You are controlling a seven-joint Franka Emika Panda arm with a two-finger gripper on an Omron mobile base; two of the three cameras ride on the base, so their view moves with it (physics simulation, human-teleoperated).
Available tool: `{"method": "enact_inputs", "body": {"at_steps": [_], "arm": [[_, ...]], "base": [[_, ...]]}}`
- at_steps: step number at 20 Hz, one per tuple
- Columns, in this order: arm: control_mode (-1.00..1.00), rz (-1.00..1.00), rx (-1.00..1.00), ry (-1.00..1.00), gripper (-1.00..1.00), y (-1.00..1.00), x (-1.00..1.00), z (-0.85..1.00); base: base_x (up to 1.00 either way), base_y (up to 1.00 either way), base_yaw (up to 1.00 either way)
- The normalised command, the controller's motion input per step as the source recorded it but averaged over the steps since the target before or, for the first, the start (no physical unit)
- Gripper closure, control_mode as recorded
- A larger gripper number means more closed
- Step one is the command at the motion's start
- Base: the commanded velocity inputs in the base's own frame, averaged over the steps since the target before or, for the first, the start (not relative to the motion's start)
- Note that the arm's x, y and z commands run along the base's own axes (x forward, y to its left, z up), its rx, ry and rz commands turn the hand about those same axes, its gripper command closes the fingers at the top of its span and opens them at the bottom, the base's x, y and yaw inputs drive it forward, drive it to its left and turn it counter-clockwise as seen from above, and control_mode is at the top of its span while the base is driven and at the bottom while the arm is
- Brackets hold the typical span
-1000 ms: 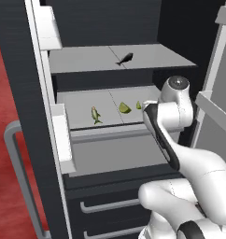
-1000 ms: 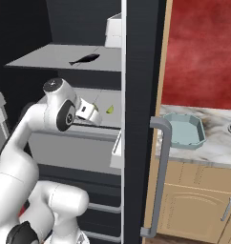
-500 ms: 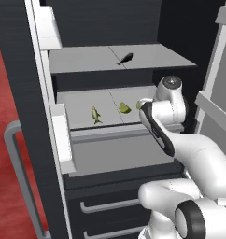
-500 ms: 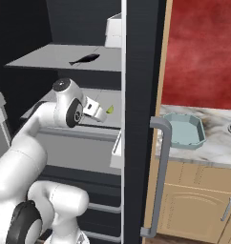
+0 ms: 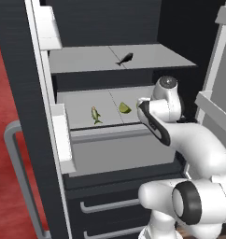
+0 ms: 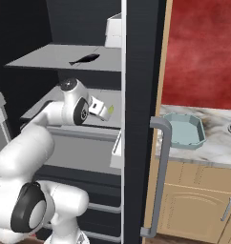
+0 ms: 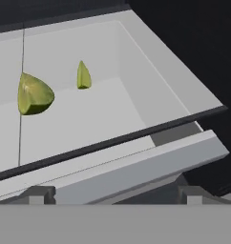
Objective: Place one lemon wedge and one fish in each tupperware on the nearby counter, to pack two identical lunches.
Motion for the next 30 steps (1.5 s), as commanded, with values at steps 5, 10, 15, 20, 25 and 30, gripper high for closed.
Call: {"method": "enact_inputs", "body": {"at_steps": [5, 10, 15, 20, 25, 30], "arm": [[-1.00, 0.00, 0.00, 0.00, -1.00, -0.11, 0.30, -0.17], [-1.00, 0.00, 0.00, 0.00, -1.00, 0.00, 0.38, -0.11], [-1.00, 0.00, 0.00, 0.00, -1.00, 0.00, 0.33, -0.09], [-1.00, 0.00, 0.00, 0.00, -1.00, 0.00, 0.33, -0.13], [-1.00, 0.00, 0.00, 0.00, -1.00, 0.00, 0.31, -0.13], [-1.00, 0.00, 0.00, 0.00, -1.00, 0.00, 0.27, -0.11]], "base": [[0.00, 0.00, 0.00], [0.00, 0.00, 0.00], [0.00, 0.00, 0.00], [0.00, 0.00, 0.00], [0.00, 0.00, 0.00], [0.00, 0.00, 0.00]]}}
